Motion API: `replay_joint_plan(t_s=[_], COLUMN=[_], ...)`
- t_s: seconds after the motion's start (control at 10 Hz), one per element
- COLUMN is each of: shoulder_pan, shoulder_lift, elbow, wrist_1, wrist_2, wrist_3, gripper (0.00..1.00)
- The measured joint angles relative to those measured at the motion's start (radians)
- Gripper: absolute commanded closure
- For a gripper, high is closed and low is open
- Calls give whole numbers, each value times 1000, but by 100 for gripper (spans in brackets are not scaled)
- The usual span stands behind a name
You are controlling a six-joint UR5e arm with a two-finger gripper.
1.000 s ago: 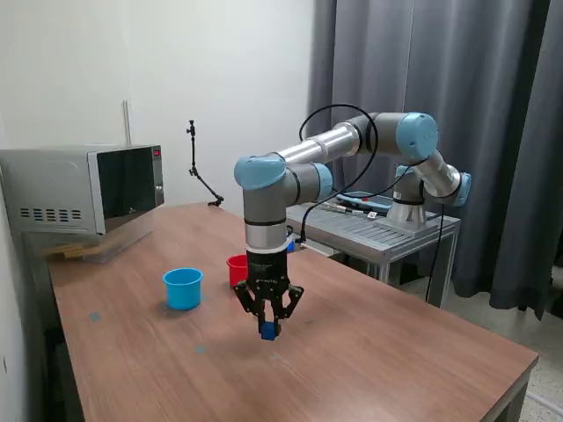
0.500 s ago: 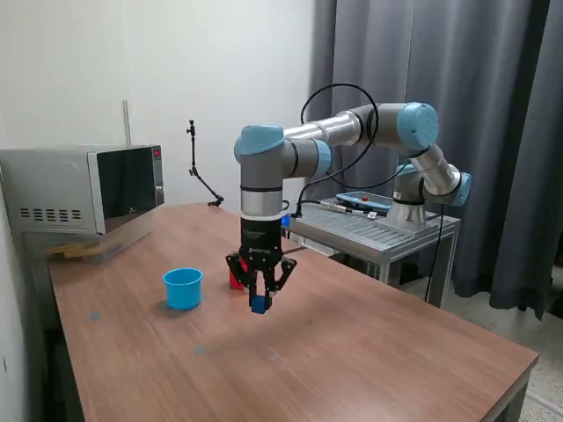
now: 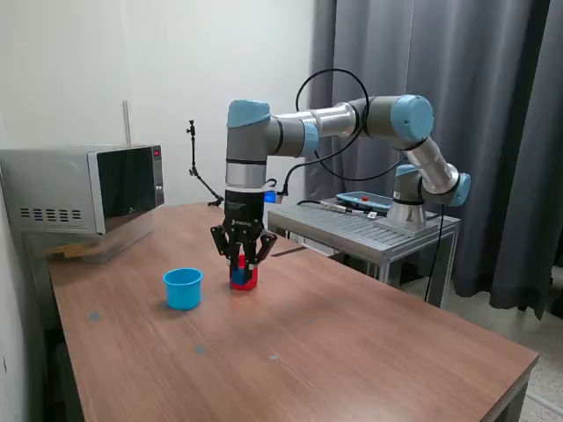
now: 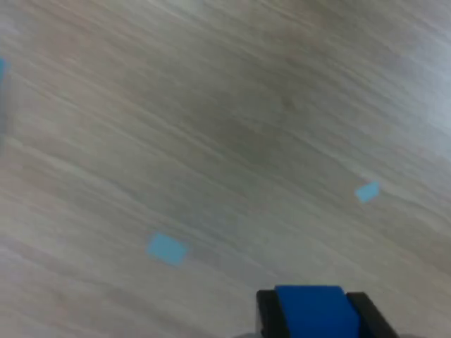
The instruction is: Place red objects in the red bin, and blue objects in the blue bin.
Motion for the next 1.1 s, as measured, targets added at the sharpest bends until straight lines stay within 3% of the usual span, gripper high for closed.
replay_joint_plan(t_s=[0.3,1.1], shoulder_pan=[-35,-151], shoulder_lift=[-37,-104], elbow=[1,26], wrist_1=[3,25], wrist_2=[-20,-20], wrist_3=[36,197], gripper=[100,100])
